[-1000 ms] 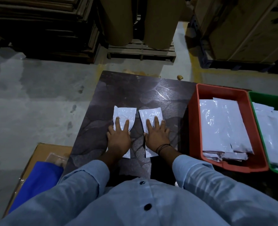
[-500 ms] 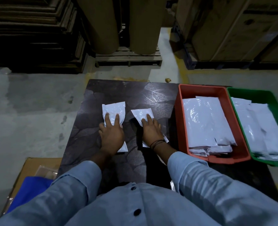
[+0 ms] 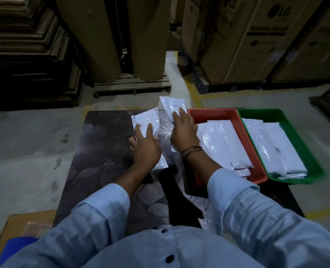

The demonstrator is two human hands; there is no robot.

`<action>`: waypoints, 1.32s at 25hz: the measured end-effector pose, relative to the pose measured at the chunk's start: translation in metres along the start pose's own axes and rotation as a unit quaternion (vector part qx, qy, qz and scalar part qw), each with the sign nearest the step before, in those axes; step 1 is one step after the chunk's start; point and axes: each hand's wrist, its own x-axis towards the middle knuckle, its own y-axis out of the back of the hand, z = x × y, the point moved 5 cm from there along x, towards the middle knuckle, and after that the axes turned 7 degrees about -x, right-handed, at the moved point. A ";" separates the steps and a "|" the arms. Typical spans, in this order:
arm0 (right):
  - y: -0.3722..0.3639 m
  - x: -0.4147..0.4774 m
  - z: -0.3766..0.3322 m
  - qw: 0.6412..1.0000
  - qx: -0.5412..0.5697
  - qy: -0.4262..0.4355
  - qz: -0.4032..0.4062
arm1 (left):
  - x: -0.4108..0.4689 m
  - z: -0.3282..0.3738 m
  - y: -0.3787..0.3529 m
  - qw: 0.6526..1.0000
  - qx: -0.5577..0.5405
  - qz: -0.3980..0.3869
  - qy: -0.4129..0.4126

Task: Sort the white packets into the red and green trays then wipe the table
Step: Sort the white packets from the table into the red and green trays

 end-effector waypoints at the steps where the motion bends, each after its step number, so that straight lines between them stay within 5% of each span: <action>1: 0.008 0.000 0.009 1.000 -0.002 -0.004 0.009 | -0.001 0.014 -0.004 1.000 -0.005 -0.004 -0.013; 6: 0.036 -0.014 0.080 0.998 -0.043 -0.046 0.026 | -0.008 0.068 -0.035 0.998 -0.009 -0.031 -0.049; 12: 0.024 -0.049 0.185 0.984 -0.115 -0.117 -0.066 | -0.021 0.112 -0.077 0.998 -0.008 -0.060 -0.034; 26: -0.028 -0.035 0.229 0.983 -0.088 0.039 -0.156 | -0.033 0.157 -0.115 0.997 0.033 -0.067 -0.002; 33: 0.000 -0.022 0.241 0.998 0.007 0.038 -0.053 | -0.043 0.175 -0.132 0.996 0.046 -0.069 0.014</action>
